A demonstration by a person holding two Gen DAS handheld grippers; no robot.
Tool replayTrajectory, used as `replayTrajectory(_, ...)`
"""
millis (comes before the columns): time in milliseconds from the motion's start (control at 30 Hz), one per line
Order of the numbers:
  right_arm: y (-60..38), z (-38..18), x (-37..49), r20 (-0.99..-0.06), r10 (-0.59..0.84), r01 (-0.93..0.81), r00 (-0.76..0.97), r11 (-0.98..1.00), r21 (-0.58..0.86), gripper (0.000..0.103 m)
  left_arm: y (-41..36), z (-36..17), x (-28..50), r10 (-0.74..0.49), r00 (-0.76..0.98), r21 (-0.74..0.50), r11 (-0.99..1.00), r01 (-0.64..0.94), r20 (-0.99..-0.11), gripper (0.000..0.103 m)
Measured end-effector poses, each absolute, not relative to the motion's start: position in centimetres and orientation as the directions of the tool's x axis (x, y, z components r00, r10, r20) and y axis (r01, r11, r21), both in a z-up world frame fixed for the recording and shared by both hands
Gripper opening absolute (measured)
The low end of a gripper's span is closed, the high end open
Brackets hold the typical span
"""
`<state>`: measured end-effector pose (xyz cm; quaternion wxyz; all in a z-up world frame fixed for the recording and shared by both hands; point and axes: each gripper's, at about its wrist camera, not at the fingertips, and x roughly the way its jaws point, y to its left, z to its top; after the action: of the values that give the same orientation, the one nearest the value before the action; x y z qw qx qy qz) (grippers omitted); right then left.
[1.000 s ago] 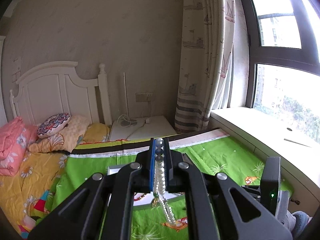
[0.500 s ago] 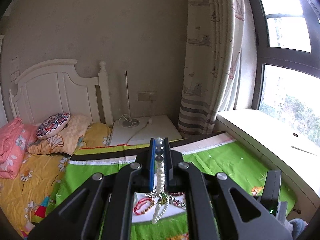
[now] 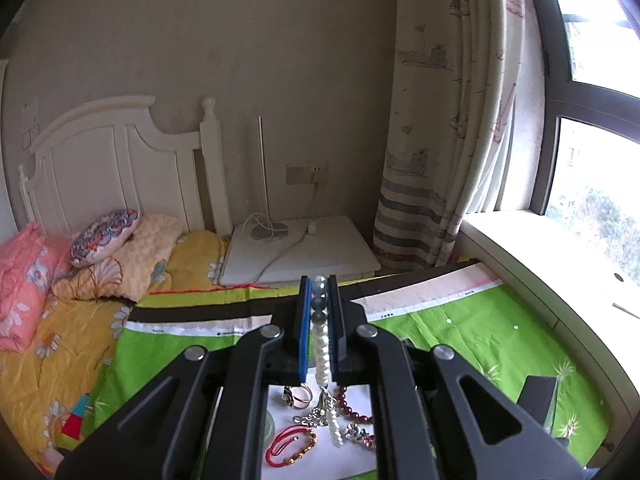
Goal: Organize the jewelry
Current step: 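Open both grippers over the tray to drop the necklace and ring, then withdraw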
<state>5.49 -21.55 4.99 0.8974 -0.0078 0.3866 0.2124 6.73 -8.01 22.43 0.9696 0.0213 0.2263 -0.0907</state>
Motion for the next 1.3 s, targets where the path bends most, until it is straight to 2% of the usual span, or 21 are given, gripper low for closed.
replayTrajectory(333, -21.0, 3.8, 7.6, -0.720, 0.360, -0.356, 0.594, 0.920, 0.167, 0.021, -5.4, 16.9, 9.1, -0.084, 0.851, 0.005, 0.995, 0.101, -0.519, 0.008)
replayTrajectory(400, -21.1, 3.7, 7.7, -0.722, 0.359, -0.347, 0.592, 0.922, 0.173, 0.023, -4.7, 16.0, 9.3, -0.073, 0.841, 0.002, 0.996, 0.089, -0.537, 0.012)
replayTrajectory(467, -21.5, 3.7, 7.6, -0.717, 0.359, -0.335, 0.598, 0.924, 0.184, 0.031, -3.9, 15.4, 9.1, -0.065, 0.835, 0.002, 0.997, 0.079, -0.546, 0.025)
replayTrajectory(533, -21.9, 3.8, 7.4, -0.710, 0.362, -0.326, 0.604, 0.925, 0.194, 0.050, -3.1, 14.9, 8.5, -0.052, 0.841, 0.006, 0.998, 0.065, -0.538, 0.056)
replayTrajectory(633, -22.4, 4.3, 6.8, -0.697, 0.368, -0.322, 0.615, 0.925, 0.204, 0.052, -2.3, 14.4, 7.6, -0.034, 0.847, 0.012, 0.999, 0.048, -0.531, 0.079)
replayTrajectory(733, -22.5, 4.7, 5.8, -0.688, 0.361, -0.322, 0.630, 0.927, 0.191, 0.056, -1.6, 13.4, 6.5, -0.023, 0.842, 0.022, 0.999, 0.041, -0.538, 0.093)
replayTrajectory(833, -22.1, 5.0, 4.4, -0.686, 0.318, -0.322, 0.654, 0.938, 0.128, 0.066, -1.0, 12.0, 5.1, 0.002, 0.836, 0.043, 0.999, 0.026, -0.549, 0.098)
replayTrajectory(1033, -22.0, 5.2, 1.7, -0.676, 0.271, -0.306, 0.685, 0.949, 0.071, 0.080, -0.1, 9.0, 0.8, 0.040, 0.822, 0.068, 0.998, -0.002, -0.569, 0.100)
replayTrajectory(1300, -22.3, 5.3, -1.5, -0.676, 0.226, -0.277, 0.701, 0.960, 0.034, 0.086, 2.8, 6.3, -4.2, 0.040, 0.802, 0.007, 0.999, -0.045, -0.595, 0.100)
